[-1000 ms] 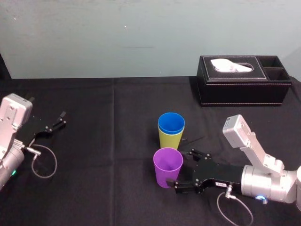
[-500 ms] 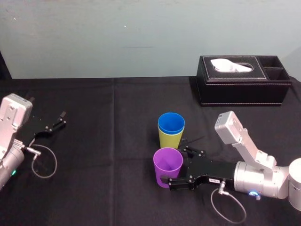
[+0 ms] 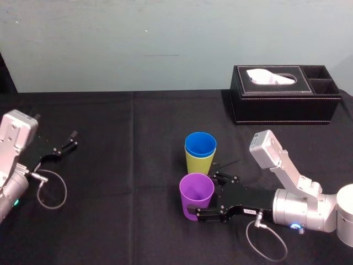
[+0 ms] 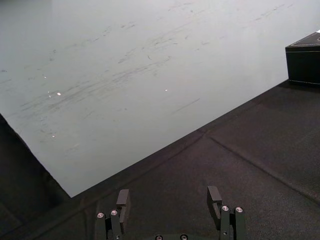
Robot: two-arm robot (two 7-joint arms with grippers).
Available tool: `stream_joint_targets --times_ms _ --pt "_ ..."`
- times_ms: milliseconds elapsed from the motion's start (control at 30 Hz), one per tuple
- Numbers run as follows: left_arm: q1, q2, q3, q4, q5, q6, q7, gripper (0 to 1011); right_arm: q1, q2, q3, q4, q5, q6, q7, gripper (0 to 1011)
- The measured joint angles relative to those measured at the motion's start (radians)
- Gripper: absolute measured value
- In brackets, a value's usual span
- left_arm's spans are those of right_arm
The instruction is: Stack the three plastic cups sequentially using one hand.
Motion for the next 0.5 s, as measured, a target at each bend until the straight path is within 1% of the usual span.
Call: stream_joint_targets --times_ms 33,67,167,200,267,500 --pt "0.0 0.0 0.0 0.0 0.0 0.0 0.0 1011 0.0 0.0 0.0 0.0 0.0 0.0 0.0 954" --pt "0.0 0.0 0.0 0.0 0.0 0.0 0.0 1011 -0.001 0.0 0.0 -0.001 0.0 0.0 0.0 916" --pt "0.0 0.0 0.0 0.0 0.0 0.0 0.0 1011 -0.001 0.001 0.0 -0.001 0.0 0.0 0.0 868" --pt "0.0 0.0 0.0 0.0 0.0 0.0 0.0 1011 -0.001 0.001 0.001 -0.001 0.0 0.0 0.0 820" --pt "0.0 0.0 0.0 0.0 0.0 0.0 0.0 1011 -0.001 0.001 0.001 -0.002 0.001 -0.001 0.0 783" --pt "0.0 0.0 0.0 0.0 0.0 0.0 0.0 1011 -0.002 0.002 0.002 -0.002 0.001 -0.001 0.0 739"
